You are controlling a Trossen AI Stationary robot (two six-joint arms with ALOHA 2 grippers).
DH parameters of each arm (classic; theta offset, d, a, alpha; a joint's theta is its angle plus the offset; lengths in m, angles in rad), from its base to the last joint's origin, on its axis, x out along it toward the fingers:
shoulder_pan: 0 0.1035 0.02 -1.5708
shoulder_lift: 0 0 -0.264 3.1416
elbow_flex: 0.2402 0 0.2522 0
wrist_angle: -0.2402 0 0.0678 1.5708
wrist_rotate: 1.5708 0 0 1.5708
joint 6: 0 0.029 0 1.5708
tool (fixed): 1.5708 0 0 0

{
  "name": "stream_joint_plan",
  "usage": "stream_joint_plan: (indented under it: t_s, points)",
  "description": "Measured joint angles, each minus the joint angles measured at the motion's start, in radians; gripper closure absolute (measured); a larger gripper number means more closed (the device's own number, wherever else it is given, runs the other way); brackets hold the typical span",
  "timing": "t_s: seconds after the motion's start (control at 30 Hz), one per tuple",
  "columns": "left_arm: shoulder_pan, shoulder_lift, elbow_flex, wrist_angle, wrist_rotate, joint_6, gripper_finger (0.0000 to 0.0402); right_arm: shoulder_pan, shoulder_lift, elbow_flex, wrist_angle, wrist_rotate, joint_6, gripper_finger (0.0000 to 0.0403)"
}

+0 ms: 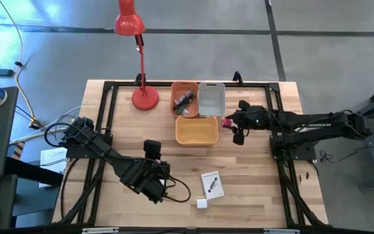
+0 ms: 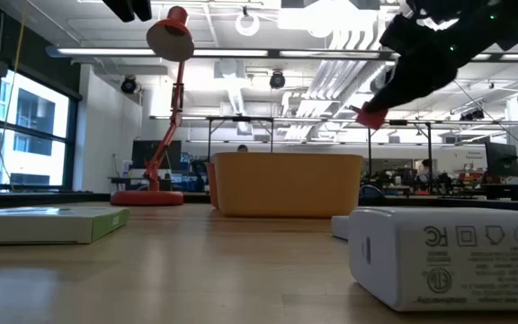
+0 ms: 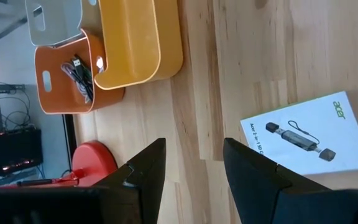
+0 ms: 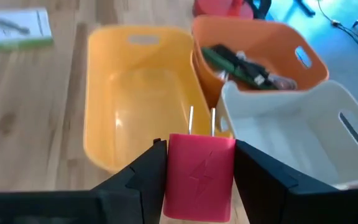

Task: Pick and place items into bin
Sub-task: Put the pink charger adapter into the gray bin

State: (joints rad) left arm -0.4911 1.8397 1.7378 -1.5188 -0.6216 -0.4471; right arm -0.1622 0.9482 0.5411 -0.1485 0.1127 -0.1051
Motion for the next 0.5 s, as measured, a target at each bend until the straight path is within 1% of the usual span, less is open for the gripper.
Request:
stream_joint_plan:
  t_s: [0.1,0.23,0.4,0.5]
  points:
    - [0.0,0.0,0.0,0.0,-0.006,-0.004,0.0252,-0.024,0.001,0.0,0.056,-0.047,-0.001,0.0242]
    - [0.0,0.0,0.0,-0.001,-0.034,-0.013,0.0252,-0.029,0.03,0.0,0.147,-0.081,0.008,0.0242]
    - [0.001,0.0,0.0,-0.002,-0.05,-0.024,0.0252,-0.028,0.13,0.001,0.276,-0.148,0.055,0.0242]
    - [0.001,0.0,0.0,-0.003,-0.052,-0.033,0.0252,-0.028,0.192,0.001,0.352,-0.15,0.08,0.0242]
